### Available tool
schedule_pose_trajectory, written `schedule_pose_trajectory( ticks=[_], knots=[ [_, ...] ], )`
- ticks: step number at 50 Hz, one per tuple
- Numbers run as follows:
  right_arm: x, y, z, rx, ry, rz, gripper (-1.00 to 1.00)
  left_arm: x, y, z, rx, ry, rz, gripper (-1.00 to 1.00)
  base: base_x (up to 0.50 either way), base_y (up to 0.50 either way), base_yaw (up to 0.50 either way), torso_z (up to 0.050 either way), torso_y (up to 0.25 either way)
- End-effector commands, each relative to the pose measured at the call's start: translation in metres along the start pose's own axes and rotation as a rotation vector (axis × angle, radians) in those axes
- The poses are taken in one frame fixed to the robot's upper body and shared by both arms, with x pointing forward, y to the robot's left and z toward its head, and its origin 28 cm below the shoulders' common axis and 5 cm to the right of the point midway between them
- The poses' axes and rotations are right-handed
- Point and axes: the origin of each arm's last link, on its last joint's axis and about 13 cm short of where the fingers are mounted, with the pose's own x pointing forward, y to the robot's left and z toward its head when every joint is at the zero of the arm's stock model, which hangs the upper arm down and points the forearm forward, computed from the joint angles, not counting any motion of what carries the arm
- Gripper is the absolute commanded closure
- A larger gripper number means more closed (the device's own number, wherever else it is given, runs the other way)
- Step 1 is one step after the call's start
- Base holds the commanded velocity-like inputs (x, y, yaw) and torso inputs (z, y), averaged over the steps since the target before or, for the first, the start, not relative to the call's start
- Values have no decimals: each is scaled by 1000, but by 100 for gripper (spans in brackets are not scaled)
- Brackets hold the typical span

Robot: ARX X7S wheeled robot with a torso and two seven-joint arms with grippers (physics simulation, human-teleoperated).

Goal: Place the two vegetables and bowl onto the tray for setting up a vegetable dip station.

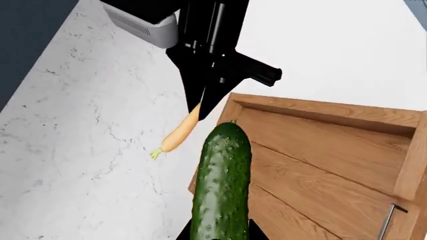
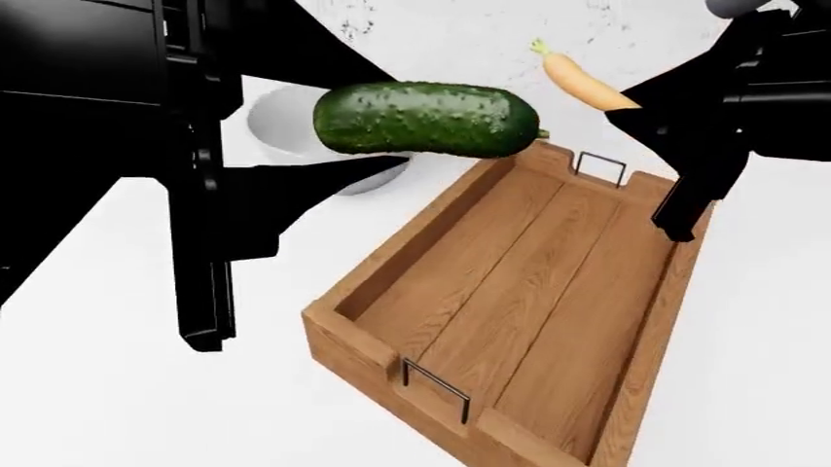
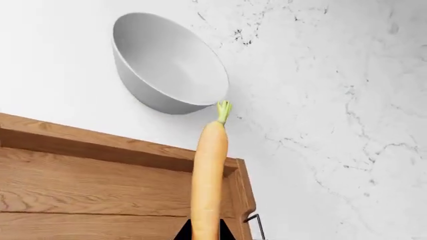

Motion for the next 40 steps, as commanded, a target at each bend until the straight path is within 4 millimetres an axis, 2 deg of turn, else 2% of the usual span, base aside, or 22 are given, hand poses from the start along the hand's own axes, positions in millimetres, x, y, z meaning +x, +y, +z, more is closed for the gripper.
schedule_pose_trajectory(
  ticks=[1, 15, 29, 40],
  knots=[
    [2, 2, 1, -5, 3, 16, 100, -5, 3, -2, 5, -7, 52, 100, 0, 0, 0, 0, 10],
    [7, 4, -5, -5, 18, 3, 100, -4, -2, -3, 8, -17, 38, 100, 0, 0, 0, 0, 1],
    [40, 7, -22, 3, 94, 58, 100, -11, -3, -1, 11, -28, 62, 100, 0, 0, 0, 0, 1],
    [53, 10, -32, 14, 118, 87, 100, -14, -3, -1, 8, -29, 73, 100, 0, 0, 0, 1, 1]
  ],
)
